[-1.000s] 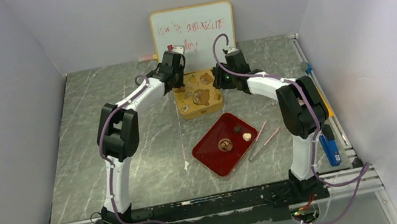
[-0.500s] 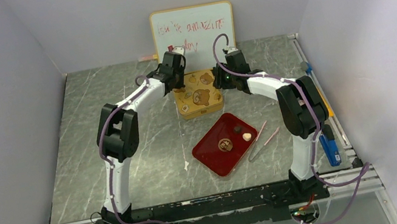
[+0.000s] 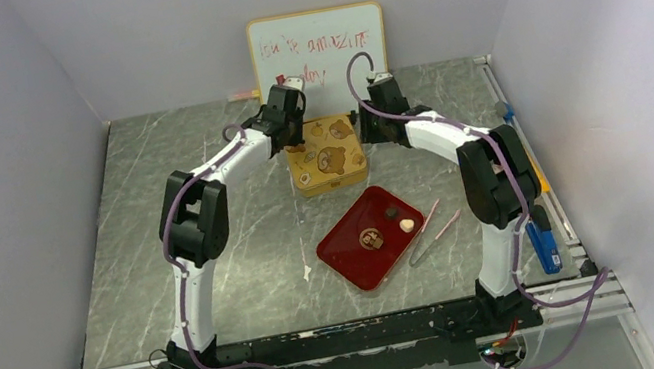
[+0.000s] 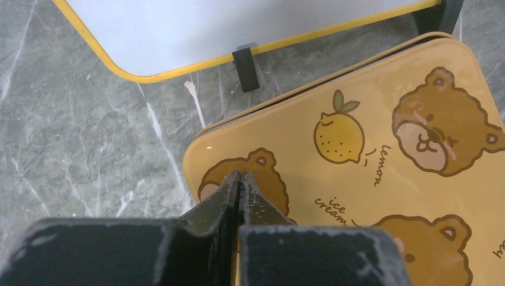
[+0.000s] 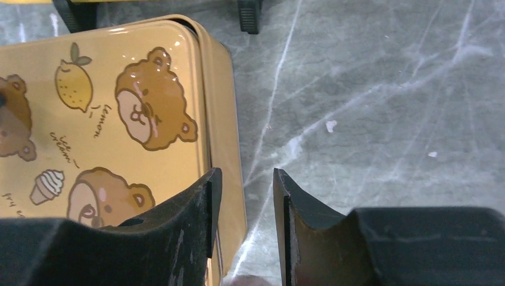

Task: Pack the chocolate
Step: Close the box lid on the packing box.

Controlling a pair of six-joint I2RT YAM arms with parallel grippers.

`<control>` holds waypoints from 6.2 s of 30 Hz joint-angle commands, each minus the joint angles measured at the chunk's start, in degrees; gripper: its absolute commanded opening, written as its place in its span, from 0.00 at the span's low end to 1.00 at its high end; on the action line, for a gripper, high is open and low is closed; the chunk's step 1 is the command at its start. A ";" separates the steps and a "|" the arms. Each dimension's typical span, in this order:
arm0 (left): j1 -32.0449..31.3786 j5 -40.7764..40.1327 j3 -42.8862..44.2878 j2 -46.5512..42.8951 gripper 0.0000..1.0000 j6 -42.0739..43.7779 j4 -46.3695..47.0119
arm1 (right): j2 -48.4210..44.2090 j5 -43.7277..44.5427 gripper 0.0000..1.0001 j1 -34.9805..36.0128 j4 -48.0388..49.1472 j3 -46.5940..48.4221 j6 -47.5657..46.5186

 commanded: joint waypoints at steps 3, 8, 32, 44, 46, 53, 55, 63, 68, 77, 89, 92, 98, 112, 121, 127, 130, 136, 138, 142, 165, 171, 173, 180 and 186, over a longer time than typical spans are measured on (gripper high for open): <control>-0.35 1.73 -1.60 1.47 0.05 -0.30 -4.53 | -1.89 6.54 0.38 2.36 -6.85 6.91 -4.11; -0.34 1.88 -1.75 1.51 0.05 -0.42 -4.55 | -2.60 11.12 0.12 5.73 -10.28 10.94 -6.52; -0.34 2.79 -1.09 2.35 0.05 -0.17 -4.64 | -6.20 11.86 0.00 11.76 -17.78 0.29 0.52; -0.30 2.83 -1.43 1.18 0.05 -0.62 -4.31 | -4.22 12.90 0.00 11.97 -17.29 -0.33 1.99; -0.34 3.02 -1.76 0.71 0.05 -1.00 -3.58 | -3.92 13.34 0.00 12.04 -17.85 0.96 1.75; -0.34 3.33 -0.92 0.51 0.06 -1.95 -3.07 | -2.56 13.36 0.00 12.03 -18.52 3.61 1.64; -0.26 3.20 -1.88 -1.11 0.07 -2.28 -1.56 | -2.91 13.55 0.00 11.97 -18.29 4.34 1.42; 0.69 3.05 0.12 -4.78 0.14 -4.05 -0.75 | -3.06 14.92 0.03 11.99 -18.93 10.07 -0.21; 2.46 4.52 0.16 -7.73 0.20 -6.13 0.07 | -2.91 15.91 0.18 11.99 -20.05 13.79 -0.45; 8.03 10.56 -10.11 -15.48 0.29 -13.69 7.44 | -3.76 15.58 0.37 11.03 -19.95 12.12 1.80; 12.83 26.57 -24.44 -14.91 0.31 -21.71 20.53 | -4.49 10.41 0.44 6.87 -15.22 6.04 3.23; 13.32 30.08 -26.51 -13.99 0.31 -24.42 24.26 | -4.10 8.20 0.45 5.86 -13.67 5.65 3.05; 13.89 34.12 -29.23 -12.34 0.32 -29.41 29.86 | -2.29 3.95 0.45 4.50 -12.26 5.96 2.78; 13.89 36.28 -31.21 -11.17 0.32 -32.16 32.94 | -0.18 -1.26 0.46 3.40 -9.71 6.26 2.29; 13.89 36.58 -32.06 -10.83 0.32 -32.02 32.78 | 0.52 -4.06 0.46 1.70 -7.44 4.39 2.64; 13.90 36.49 -32.21 -10.70 0.32 -31.95 32.62 | 1.82 -6.09 0.47 1.54 -6.36 4.24 2.47; 13.89 36.61 -32.09 -10.37 0.32 -32.30 32.95 | 2.38 -6.94 0.47 1.45 -6.00 4.33 2.48; 13.89 36.13 -30.88 -9.80 0.32 -32.66 32.94 | 3.30 -7.25 0.47 1.32 -6.08 4.33 2.09; 13.89 36.13 -30.39 -9.55 0.32 -32.72 32.92 | 3.72 -7.25 0.47 1.23 -6.28 4.32 2.06; 13.89 35.69 -29.78 -9.17 0.32 -32.82 32.91 | 4.68 -7.36 0.48 0.99 -6.25 4.65 2.05; 13.89 34.57 -27.04 -6.90 0.33 -31.55 30.50 | 14.43 -12.14 0.55 -1.08 -6.65 13.56 2.12; 13.98 34.80 -25.77 -5.58 0.37 -30.10 27.53 | 17.02 -13.79 0.56 -1.30 -7.25 14.99 1.92; 13.92 35.09 -25.13 -4.87 0.42 -29.47 25.92 | 17.72 -14.41 0.58 -1.23 -7.55 15.34 1.98; 13.90 35.57 -25.12 -4.29 0.53 -27.90 20.32 | 18.67 -15.59 0.61 -1.28 -7.41 14.88 2.04; 13.78 36.86 -25.19 -3.39 0.53 -27.53 17.63 | 19.69 -16.00 0.62 -1.24 -8.34 15.19 1.96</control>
